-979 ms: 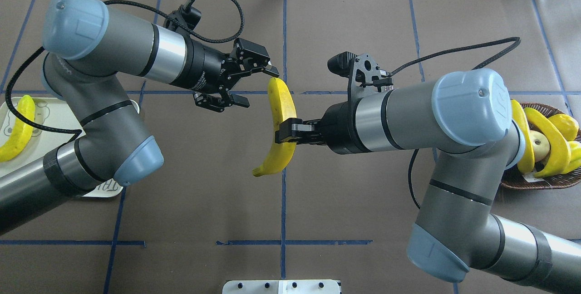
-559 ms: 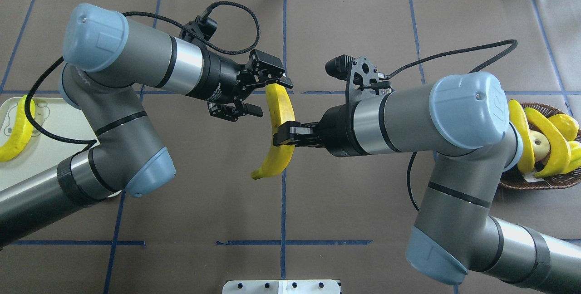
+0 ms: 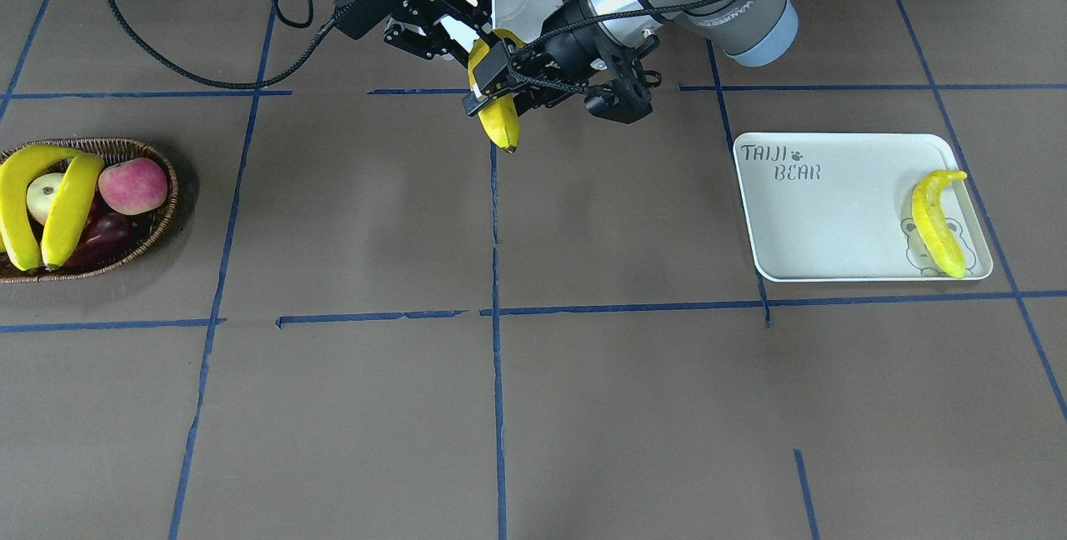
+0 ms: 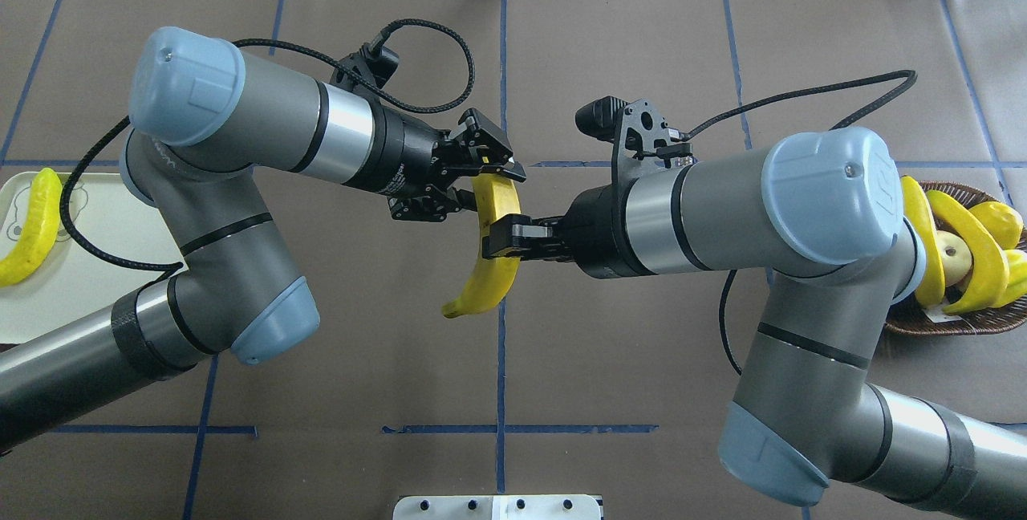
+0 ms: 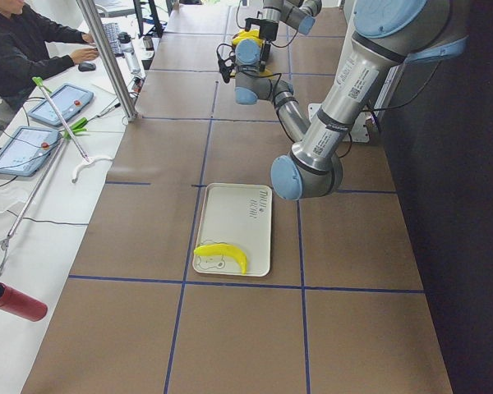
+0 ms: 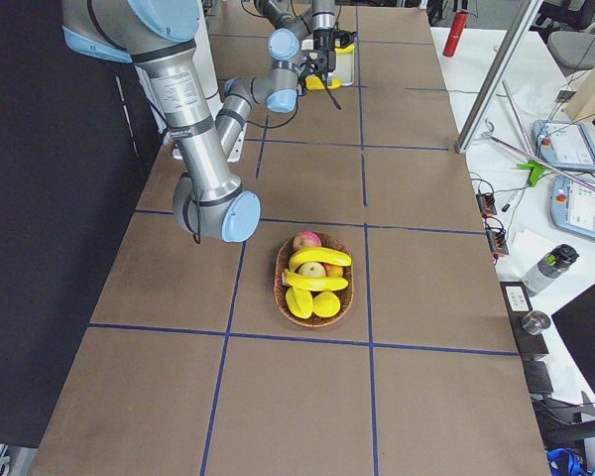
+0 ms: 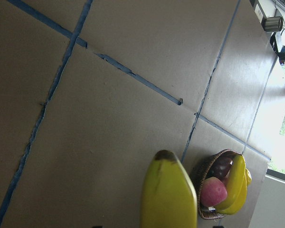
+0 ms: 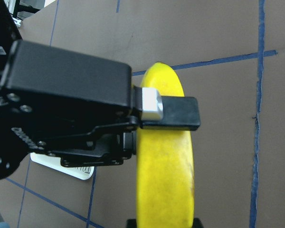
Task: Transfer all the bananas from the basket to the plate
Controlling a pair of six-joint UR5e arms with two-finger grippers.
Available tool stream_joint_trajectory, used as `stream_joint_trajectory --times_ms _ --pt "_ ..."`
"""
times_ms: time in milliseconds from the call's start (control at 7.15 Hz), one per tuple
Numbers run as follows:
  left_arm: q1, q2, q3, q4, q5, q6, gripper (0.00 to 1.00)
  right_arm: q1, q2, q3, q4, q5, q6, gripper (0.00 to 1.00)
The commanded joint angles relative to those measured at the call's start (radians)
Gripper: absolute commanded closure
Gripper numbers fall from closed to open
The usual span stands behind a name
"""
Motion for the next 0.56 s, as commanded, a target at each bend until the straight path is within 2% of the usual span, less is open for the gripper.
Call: stream_joint_trajectory --times_ms 0,140,419 --pt "0.0 0.0 0.0 0.002 0.0 0.005 1.0 0.001 -0.001 0.002 0.0 0.001 -0.001 0.42" --pt "-0.002 0.0 0.0 0.006 0.0 0.005 1.0 0.001 -0.001 0.004 0.0 0.002 -0.004 0.01" --pt "-0.015 0.004 0.002 0.01 0.0 0.006 1.0 0.003 -0.001 0.005 0.006 0.002 0.002 0.0"
